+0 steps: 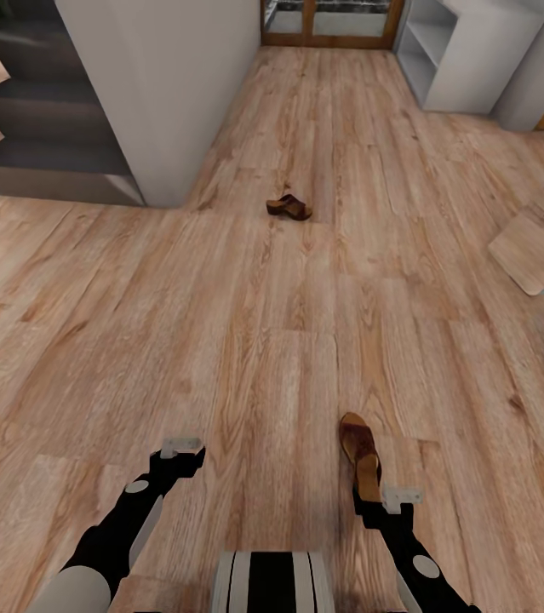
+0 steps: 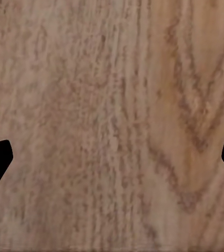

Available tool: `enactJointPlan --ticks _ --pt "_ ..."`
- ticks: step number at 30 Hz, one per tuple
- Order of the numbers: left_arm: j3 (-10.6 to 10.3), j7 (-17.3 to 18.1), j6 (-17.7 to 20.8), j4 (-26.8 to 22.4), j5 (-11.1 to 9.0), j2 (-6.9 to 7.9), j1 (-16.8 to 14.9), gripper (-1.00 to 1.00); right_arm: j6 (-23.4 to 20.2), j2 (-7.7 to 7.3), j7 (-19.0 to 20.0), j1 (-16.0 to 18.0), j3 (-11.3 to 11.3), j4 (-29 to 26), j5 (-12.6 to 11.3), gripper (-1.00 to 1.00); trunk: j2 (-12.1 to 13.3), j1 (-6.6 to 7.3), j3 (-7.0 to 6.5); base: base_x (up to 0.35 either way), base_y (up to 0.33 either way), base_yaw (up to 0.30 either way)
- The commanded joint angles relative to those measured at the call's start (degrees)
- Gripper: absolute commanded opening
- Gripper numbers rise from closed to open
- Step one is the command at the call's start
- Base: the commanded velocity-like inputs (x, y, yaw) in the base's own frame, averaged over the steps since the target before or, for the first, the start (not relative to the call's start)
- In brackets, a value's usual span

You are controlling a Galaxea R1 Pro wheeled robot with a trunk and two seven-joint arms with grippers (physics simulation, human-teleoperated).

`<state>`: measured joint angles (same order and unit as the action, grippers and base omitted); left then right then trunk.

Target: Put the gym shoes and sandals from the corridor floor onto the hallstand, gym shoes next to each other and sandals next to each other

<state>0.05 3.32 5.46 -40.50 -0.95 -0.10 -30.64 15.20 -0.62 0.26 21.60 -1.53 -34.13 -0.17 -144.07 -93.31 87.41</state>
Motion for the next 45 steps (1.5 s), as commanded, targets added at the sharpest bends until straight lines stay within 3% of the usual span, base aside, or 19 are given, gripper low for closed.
enactJointPlan --ticks 1,19,28,38,45 --pt "0.03 0.17 0.34 -0.10 -0.10 0.00 -0.01 1.00 0.18 0.01 0.02 0.02 -0.05 0.03 -0.01 1.00 -0.03 -0.01 0.36 0.000 0.000 0.000" --pt "0.03 0.17 0.34 -0.10 -0.10 0.01 -0.01 1.00 0.18 0.01 0.06 0.02 -0.06 0.03 -0.01 1.00 -0.27 -0.48 6.02 0.000 0.000 0.000" --pt "0.03 0.16 0.34 -0.10 -0.10 -0.04 0.02 1.00 0.18 0.01 0.01 0.02 -0.05 0.03 -0.01 1.00 -0.27 -0.48 6.38 0.000 0.000 0.000" --pt "0.03 0.13 0.34 -0.10 -0.11 -0.02 0.00 1.00 0.18 0.01 0.01 0.02 -0.06 0.03 -0.01 1.00 -0.40 -0.73 9.32 0.000 0.000 0.000" --pt "0.03 0.11 0.34 -0.10 -0.10 0.00 -0.01 1.00 0.18 0.01 0.01 0.02 -0.06 0.03 -0.01 1.00 -0.40 -0.73 9.44 0.000 0.000 0.000"
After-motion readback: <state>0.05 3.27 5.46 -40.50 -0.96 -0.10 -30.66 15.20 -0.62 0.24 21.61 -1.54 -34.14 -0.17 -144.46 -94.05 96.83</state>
